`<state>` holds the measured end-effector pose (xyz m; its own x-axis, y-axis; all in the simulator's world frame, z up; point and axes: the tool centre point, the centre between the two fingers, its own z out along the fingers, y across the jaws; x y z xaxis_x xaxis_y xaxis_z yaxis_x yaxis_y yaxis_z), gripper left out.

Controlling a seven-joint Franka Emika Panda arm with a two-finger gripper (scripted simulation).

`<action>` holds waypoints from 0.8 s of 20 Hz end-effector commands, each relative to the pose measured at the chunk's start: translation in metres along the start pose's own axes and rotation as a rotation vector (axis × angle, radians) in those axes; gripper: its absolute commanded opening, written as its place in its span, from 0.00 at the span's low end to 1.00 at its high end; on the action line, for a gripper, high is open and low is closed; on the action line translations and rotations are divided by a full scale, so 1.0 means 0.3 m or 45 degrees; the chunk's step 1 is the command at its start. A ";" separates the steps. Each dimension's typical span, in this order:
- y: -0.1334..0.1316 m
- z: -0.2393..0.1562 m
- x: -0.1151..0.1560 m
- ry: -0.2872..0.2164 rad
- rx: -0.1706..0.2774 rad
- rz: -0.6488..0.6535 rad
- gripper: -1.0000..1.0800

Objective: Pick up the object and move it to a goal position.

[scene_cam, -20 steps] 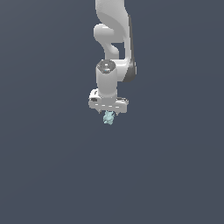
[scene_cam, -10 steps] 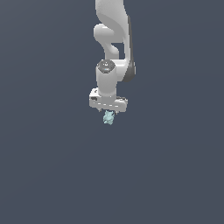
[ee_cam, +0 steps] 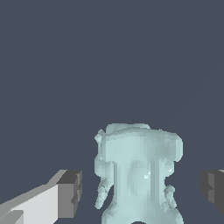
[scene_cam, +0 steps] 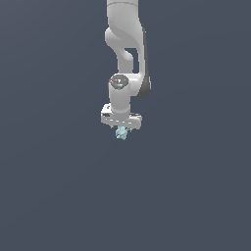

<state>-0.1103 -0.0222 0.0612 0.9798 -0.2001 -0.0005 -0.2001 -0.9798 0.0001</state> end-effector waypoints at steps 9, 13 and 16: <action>0.000 0.066 0.000 0.001 0.000 0.001 0.00; 0.000 0.066 0.000 0.001 0.000 0.001 0.00; 0.000 0.066 0.000 0.001 0.000 0.001 0.00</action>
<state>-0.1103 -0.0216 0.0423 0.9797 -0.2003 0.0006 -0.2003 -0.9797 -0.0003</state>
